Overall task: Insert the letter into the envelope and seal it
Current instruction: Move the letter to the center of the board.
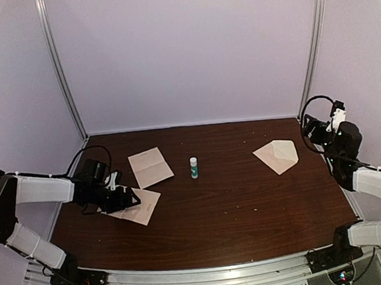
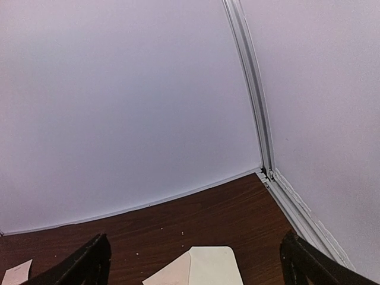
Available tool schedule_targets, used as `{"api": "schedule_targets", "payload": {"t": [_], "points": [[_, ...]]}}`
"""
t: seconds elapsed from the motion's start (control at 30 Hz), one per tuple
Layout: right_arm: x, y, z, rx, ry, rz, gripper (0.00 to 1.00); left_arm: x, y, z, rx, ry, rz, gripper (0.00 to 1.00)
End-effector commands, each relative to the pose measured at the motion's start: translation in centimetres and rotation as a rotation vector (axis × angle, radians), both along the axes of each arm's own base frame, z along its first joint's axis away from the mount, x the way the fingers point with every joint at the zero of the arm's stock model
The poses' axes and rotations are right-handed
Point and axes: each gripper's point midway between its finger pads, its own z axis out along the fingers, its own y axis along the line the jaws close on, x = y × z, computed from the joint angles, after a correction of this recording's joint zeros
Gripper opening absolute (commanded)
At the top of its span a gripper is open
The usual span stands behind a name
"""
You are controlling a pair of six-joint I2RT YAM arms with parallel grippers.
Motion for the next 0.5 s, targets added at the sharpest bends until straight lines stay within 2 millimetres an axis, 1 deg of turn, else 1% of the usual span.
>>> {"api": "schedule_targets", "payload": {"t": [0.0, 0.13, 0.2, 0.27, 0.33, 0.4, 0.43, 0.47], "points": [[1.7, 1.2, 1.3, 0.039, -0.006, 0.064, 1.0, -4.1, -0.7, -0.7, 0.018, 0.096, 0.02, 0.81], [2.8, 2.0, 1.8, 0.066, -0.01, 0.108, 1.0, -6.6, -1.8, -0.5, -0.011, 0.113, -0.016, 0.81], [3.3, 2.1, 2.5, 0.078, -0.03, 0.113, 1.0, -7.6, -2.4, -0.4, -0.017, 0.111, -0.039, 0.81], [3.8, 2.2, 3.2, 0.086, -0.044, 0.118, 1.0, -8.2, -2.8, -0.2, -0.027, 0.108, -0.051, 0.81], [4.5, 2.6, 4.4, 0.089, -0.063, 0.137, 1.0, -8.5, -3.2, 0.0, -0.031, 0.104, -0.055, 0.82], [5.1, 3.1, 5.4, 0.089, -0.069, 0.158, 0.99, -8.5, -3.9, 0.7, -0.037, 0.088, -0.061, 0.81], [5.3, 3.3, 5.8, 0.089, -0.07, 0.17, 0.99, -8.3, -4.5, 1.6, -0.039, 0.055, -0.066, 0.81], [5.5, 3.5, 6.1, 0.092, -0.072, 0.178, 0.99, -7.6, -5.3, 3.0, -0.048, 0.009, -0.07, 0.82]]}}
